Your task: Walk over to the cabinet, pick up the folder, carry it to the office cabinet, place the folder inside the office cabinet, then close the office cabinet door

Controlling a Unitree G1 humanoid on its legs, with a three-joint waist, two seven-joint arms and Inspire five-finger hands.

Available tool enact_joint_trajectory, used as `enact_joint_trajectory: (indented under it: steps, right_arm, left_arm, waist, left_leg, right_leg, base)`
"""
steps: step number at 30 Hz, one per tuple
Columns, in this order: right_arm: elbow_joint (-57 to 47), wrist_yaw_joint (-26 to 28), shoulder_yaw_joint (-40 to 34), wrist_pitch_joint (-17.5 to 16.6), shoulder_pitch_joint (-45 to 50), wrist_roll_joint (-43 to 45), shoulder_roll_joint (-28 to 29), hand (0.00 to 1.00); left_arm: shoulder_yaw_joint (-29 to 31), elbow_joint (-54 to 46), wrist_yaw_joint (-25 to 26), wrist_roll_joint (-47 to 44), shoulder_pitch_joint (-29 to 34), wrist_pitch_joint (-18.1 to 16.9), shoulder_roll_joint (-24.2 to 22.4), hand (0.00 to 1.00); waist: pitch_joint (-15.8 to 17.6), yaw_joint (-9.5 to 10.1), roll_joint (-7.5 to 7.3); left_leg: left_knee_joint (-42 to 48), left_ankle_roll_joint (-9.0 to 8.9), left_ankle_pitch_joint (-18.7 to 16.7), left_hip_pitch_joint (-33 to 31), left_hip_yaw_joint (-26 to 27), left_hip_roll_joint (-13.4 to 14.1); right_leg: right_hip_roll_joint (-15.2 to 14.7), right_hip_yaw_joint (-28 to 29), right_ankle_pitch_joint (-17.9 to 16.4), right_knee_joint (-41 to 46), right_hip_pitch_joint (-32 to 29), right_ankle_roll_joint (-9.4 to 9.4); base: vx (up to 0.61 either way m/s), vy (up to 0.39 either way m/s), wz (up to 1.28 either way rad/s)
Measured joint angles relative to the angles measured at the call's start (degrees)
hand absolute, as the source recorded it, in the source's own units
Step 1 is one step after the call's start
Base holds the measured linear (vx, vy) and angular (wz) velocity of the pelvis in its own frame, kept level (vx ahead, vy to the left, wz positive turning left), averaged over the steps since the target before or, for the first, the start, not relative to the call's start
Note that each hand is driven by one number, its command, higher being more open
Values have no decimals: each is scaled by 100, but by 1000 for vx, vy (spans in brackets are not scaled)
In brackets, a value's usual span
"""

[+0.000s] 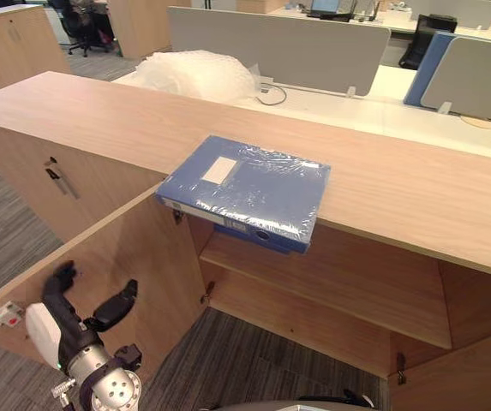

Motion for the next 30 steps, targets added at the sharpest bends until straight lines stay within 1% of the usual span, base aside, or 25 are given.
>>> enact_joint_trajectory:
  steps: [4, 6, 9, 12, 14, 19, 22, 24, 30]
  right_arm:
    - [195, -17, 169, -64, -110, -18, -80, 100]
    - [250, -21, 277, -99, -158, -32, -125, 100]
    - [329, -2, 376, -148, -231, -202, -199, 100]
    - [366, 16, 475, -181, -258, -237, -229, 100]
    - [506, 22, 480, -217, -350, -313, -236, 100]
    - [588, 73, 495, -250, -412, -420, -279, 100]
    - [627, 77, 488, -250, -436, -419, -306, 100]
    - [666, 77, 464, -255, -452, -419, -334, 100]
    - [673, 81, 445, -255, -452, -418, -353, 100]
  left_arm:
    - [-143, -589, 277, 592, -89, 2, 53, 100]
    - [-147, -819, 398, 1023, -191, 21, 213, 100]
    - [-158, -1111, 442, 1773, -278, 87, 829, 100]
    - [-162, -1294, 374, 2477, -282, 77, 1252, 100]
    - [-165, -1320, 287, 2732, -287, 46, 1449, 100]
    - [-166, -1318, 7, 2880, -282, -102, 1904, 100]
    - [-195, -1318, -97, 2878, -282, -278, 2159, 100]
    - [-351, -1317, -204, 2874, -284, -415, 2346, 100]
    - [-625, -1307, -502, 2805, -282, -796, 2712, 100]
  waist:
    - [8, 68, 62]
    - [37, 84, 111]
    - [27, 86, 217]
    - [22, 90, 242]
    - [22, 91, 243]
    - [24, 104, 243]
    - [25, 108, 249]
    - [23, 106, 245]
    - [14, 101, 258]
  left_leg:
    - [31, 0, 0, -42, -26, 4]
    - [52, -1, 0, -60, -36, 4]
    - [70, -2, 0, -98, -58, 5]
    - [77, -5, 2, -101, -63, 8]
    - [76, -6, 2, -101, -62, 16]
    - [77, -8, 1, -99, -16, 43]
    - [81, -10, 2, -107, 24, 58]
    - [81, -11, 2, -92, 42, 65]
    - [80, -14, 0, -69, 146, 97]
  right_leg:
    - [18, -1, -5, 6, -18, -9]
    - [20, 0, -6, 19, -28, -10]
    - [25, 5, -14, 47, -87, -25]
    - [30, 27, -26, 66, -104, -44]
    - [36, 36, -31, 77, -112, -53]
    - [59, 128, -37, 116, -158, -64]
    - [66, 184, -40, 158, -209, -70]
    - [69, 216, -40, 168, -211, -70]
    - [89, 337, -36, 211, -259, -78]
  base:
    - [-5, -22, 3]
    - [0, 0, 0]
    - [0, 0, 0]
    - [0, 0, 0]
    - [0, 0, 0]
    - [-4, -4, -4]
    - [-14, -10, -10]
    - [-12, -9, -5]
    - [-7, -8, -9]
